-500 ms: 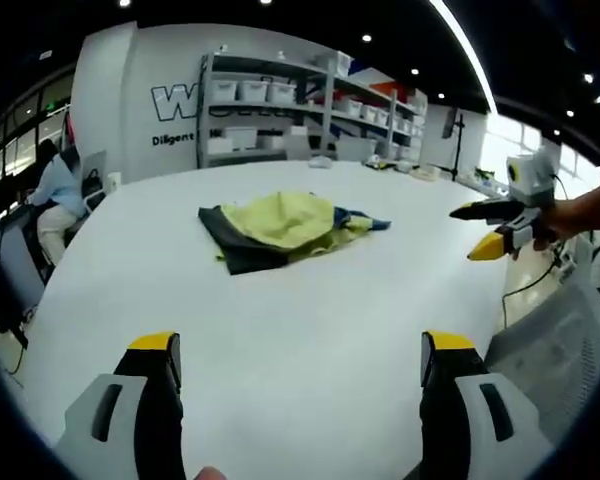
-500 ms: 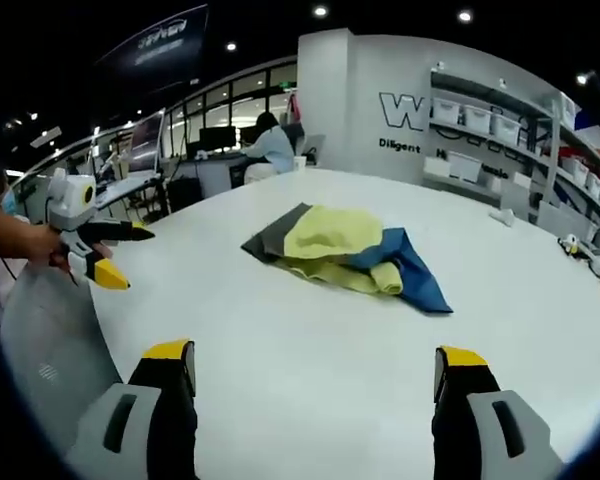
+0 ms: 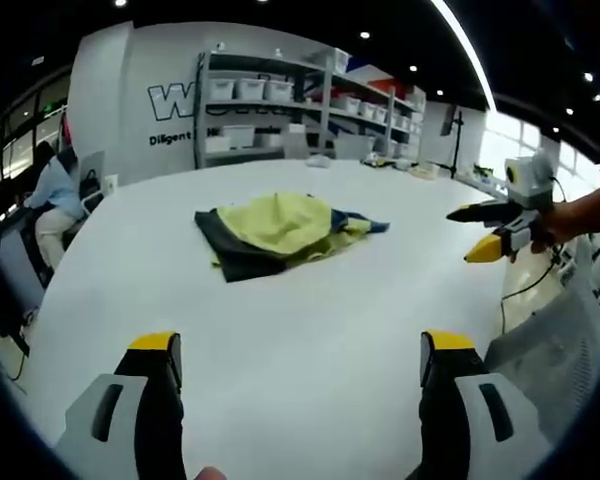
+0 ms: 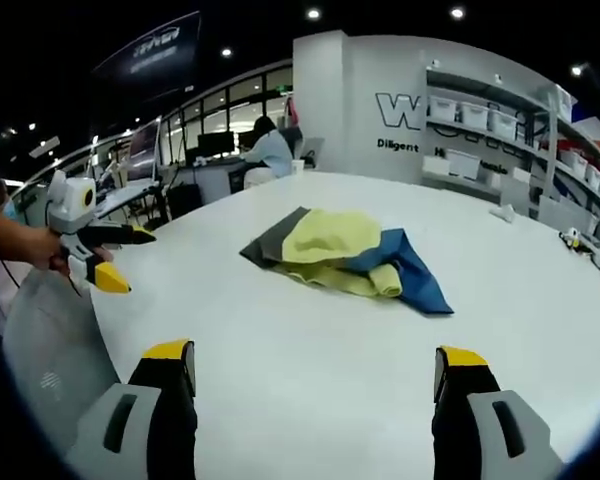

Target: Fold the garment on the visible template until the final outline fits inside the template.

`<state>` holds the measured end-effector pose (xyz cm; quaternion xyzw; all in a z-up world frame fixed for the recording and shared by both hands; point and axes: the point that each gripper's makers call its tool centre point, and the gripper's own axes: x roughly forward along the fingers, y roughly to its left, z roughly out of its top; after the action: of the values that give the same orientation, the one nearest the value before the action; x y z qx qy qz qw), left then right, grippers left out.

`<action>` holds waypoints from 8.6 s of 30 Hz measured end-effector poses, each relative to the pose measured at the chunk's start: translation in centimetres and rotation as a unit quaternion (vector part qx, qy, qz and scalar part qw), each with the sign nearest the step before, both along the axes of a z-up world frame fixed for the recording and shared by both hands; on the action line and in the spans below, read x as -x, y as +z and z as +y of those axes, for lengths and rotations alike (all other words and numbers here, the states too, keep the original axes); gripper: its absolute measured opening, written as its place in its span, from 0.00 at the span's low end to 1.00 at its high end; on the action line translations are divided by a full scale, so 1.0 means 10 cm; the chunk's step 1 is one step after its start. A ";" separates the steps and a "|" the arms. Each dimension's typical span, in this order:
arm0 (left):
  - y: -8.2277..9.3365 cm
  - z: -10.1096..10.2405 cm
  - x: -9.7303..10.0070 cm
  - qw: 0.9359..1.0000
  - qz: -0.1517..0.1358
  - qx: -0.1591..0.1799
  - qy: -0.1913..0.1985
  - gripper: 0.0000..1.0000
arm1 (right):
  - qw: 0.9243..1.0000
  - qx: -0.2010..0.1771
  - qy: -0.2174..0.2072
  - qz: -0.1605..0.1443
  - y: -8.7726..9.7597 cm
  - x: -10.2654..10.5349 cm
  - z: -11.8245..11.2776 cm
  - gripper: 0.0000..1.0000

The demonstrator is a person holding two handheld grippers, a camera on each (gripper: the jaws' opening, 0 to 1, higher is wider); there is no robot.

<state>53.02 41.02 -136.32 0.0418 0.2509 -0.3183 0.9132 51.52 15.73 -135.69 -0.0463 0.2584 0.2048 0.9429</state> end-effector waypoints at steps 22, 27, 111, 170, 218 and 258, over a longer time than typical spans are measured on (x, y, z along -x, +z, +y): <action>-0.05 -0.07 -0.04 0.999 0.008 0.014 -0.029 0.93 | 1.000 0.017 -0.014 -0.003 0.06 -0.03 0.00 0.98; -0.03 -0.10 -0.06 0.999 0.003 0.009 -0.041 0.93 | 1.000 0.016 -0.012 -0.002 0.05 -0.04 0.02 0.98; -0.50 -0.69 -1.27 0.991 0.018 -0.091 -0.099 0.62 | 0.990 0.103 0.098 0.009 -0.40 -1.50 0.15 0.46; -0.75 -0.65 -0.91 0.964 0.139 -0.138 -0.177 0.05 | 0.941 0.199 0.256 0.096 -0.89 -1.09 0.42 0.00; -0.76 -0.44 0.61 0.961 0.185 -0.105 -0.178 0.04 | 0.931 0.132 0.280 0.194 -0.91 0.39 0.64 0.00; 0.36 -0.45 -0.43 0.980 0.049 -0.088 -0.172 0.03 | 0.967 0.106 0.228 0.042 0.38 -0.48 0.65 0.00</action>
<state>57.34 36.53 -132.73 0.1487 0.3109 -0.4491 0.8243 56.30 22.25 -131.87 -0.1956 0.3007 0.3878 0.8491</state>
